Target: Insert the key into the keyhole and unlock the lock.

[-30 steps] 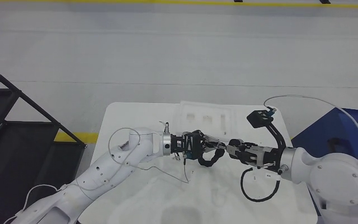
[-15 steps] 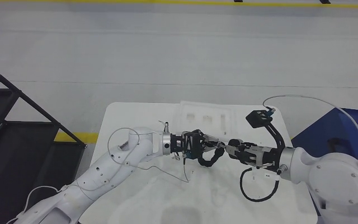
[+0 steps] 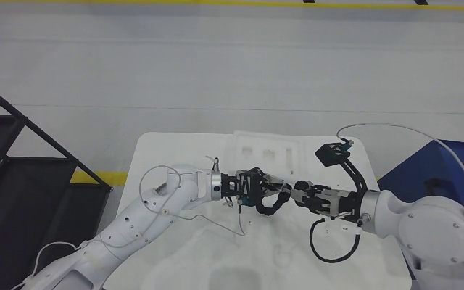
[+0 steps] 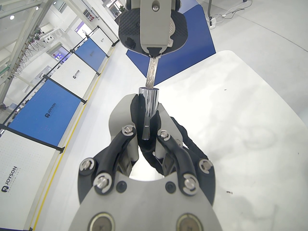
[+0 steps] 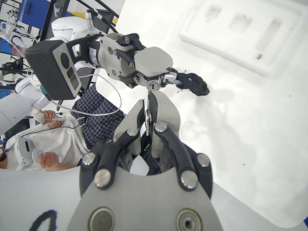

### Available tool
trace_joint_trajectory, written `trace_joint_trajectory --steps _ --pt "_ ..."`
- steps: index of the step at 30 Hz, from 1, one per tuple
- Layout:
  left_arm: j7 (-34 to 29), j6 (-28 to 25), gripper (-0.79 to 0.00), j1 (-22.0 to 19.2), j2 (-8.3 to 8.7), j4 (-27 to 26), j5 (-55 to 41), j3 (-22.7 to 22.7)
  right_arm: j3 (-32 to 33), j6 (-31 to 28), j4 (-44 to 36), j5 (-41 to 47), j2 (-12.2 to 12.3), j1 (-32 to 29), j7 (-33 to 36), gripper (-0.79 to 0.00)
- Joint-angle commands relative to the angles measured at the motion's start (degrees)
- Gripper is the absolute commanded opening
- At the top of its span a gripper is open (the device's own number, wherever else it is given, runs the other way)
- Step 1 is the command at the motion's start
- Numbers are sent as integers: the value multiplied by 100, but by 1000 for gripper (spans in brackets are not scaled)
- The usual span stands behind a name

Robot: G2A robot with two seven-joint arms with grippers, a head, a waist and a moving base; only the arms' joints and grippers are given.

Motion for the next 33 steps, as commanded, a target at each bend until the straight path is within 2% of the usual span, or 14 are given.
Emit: trace_joint_trajectory --steps 1,33 --pt "-8 -1 -785 5 -7 -7 21 -11 -7 25 0 -18 7 13 31 -785" --pt "18 -237 -785 82 -104 -60 295 -150 -233 198 72 -123 103 273 208 -785"
